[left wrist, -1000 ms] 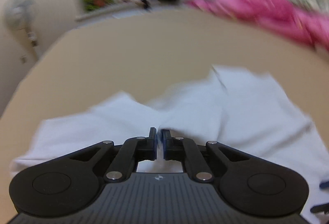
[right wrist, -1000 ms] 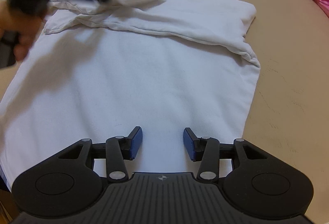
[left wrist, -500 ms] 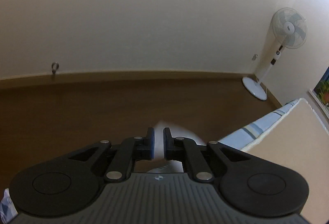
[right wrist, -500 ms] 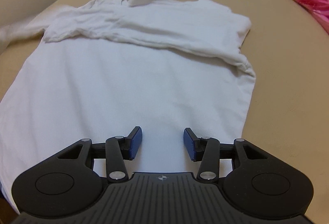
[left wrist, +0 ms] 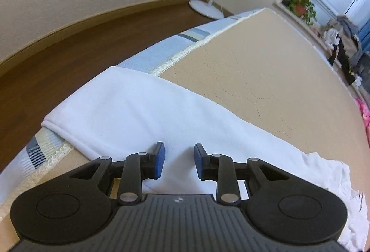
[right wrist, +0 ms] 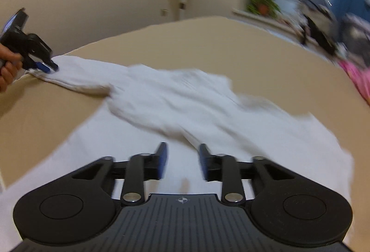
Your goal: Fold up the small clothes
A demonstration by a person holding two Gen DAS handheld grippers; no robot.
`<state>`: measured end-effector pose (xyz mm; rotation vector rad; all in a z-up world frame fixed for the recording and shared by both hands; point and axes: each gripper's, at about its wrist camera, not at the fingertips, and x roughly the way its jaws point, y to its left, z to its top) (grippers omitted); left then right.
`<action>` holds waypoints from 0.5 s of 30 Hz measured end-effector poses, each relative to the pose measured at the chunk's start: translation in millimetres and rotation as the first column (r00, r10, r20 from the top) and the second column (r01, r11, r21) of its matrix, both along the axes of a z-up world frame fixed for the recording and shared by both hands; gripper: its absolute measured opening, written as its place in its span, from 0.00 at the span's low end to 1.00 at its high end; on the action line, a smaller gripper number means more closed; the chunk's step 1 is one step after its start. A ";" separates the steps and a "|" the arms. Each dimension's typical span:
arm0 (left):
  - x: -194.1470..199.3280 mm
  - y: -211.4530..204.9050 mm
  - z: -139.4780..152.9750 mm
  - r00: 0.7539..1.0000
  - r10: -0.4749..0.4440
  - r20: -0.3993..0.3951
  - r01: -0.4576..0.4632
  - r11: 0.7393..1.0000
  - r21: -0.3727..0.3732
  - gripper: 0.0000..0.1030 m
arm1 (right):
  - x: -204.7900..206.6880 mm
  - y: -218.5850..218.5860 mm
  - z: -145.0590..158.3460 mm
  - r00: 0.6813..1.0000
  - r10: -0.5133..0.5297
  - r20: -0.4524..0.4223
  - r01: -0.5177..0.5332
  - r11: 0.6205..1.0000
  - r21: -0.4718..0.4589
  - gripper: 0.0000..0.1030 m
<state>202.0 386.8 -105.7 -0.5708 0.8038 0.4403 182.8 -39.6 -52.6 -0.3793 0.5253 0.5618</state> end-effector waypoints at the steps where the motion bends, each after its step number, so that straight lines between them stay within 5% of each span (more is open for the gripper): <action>1: -0.5 -0.9 2.1 1.000 0.005 -0.004 -0.005 1.000 -0.007 0.32 | 4.9 15.7 -2.8 1.000 0.028 0.008 -0.027 0.999 -0.024 0.48; 9: -16.5 2.1 6.6 1.000 -0.017 -0.022 0.017 1.000 0.002 0.41 | 22.5 103.4 -39.0 0.974 0.225 0.033 -0.211 0.947 -0.244 0.46; 12: -1.9 -3.4 6.4 0.999 -0.034 -0.038 0.035 0.999 0.032 0.47 | 35.3 96.4 -26.5 0.977 0.213 -0.013 -0.212 0.963 -0.169 0.09; 15: 9.1 -13.8 5.2 0.997 -0.053 -0.056 0.057 0.996 0.066 0.50 | 51.7 49.8 2.3 0.995 0.102 -0.016 -0.102 0.995 0.000 0.07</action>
